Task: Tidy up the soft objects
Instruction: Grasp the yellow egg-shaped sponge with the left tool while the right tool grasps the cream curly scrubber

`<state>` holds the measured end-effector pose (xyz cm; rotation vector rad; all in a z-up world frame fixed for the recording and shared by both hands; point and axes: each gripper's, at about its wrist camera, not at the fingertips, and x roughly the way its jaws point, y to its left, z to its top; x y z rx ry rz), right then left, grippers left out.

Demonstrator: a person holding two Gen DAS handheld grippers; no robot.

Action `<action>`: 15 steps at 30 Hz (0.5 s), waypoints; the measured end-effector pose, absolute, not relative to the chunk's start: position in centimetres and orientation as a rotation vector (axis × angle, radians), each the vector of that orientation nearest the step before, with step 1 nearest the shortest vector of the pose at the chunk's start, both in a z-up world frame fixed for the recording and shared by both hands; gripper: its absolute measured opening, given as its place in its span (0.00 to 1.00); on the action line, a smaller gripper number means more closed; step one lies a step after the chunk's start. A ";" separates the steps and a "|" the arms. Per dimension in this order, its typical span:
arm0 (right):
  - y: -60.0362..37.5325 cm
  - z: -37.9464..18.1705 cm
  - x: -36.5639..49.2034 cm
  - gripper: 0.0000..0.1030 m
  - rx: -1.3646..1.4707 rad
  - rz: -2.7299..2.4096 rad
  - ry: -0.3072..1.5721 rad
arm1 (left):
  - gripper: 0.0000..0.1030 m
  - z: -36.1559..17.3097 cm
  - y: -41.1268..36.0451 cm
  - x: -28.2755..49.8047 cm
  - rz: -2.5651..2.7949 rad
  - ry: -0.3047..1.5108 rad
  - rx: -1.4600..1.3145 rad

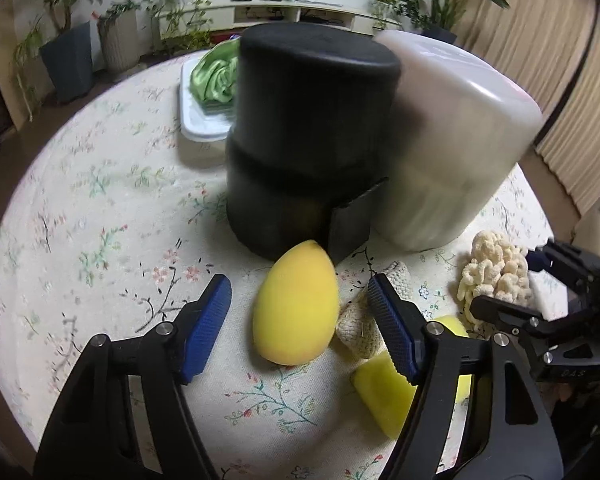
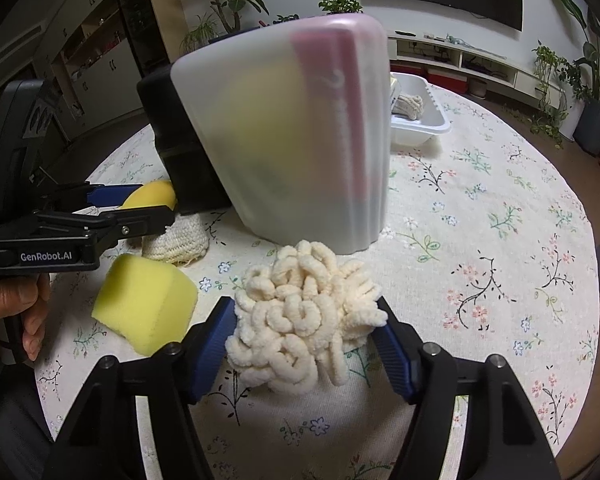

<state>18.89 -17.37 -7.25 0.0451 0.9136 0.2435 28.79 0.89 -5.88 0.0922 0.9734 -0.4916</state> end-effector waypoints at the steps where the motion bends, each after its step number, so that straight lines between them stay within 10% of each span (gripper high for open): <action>1: -17.3 -7.3 18.9 0.68 0.046 0.244 0.912 | 0.68 -6.1 1.3 29.0 -0.487 0.988 0.059; 15: -17.4 -7.4 18.7 0.68 0.032 0.247 0.894 | 0.47 -6.1 1.3 29.0 -0.477 0.993 0.066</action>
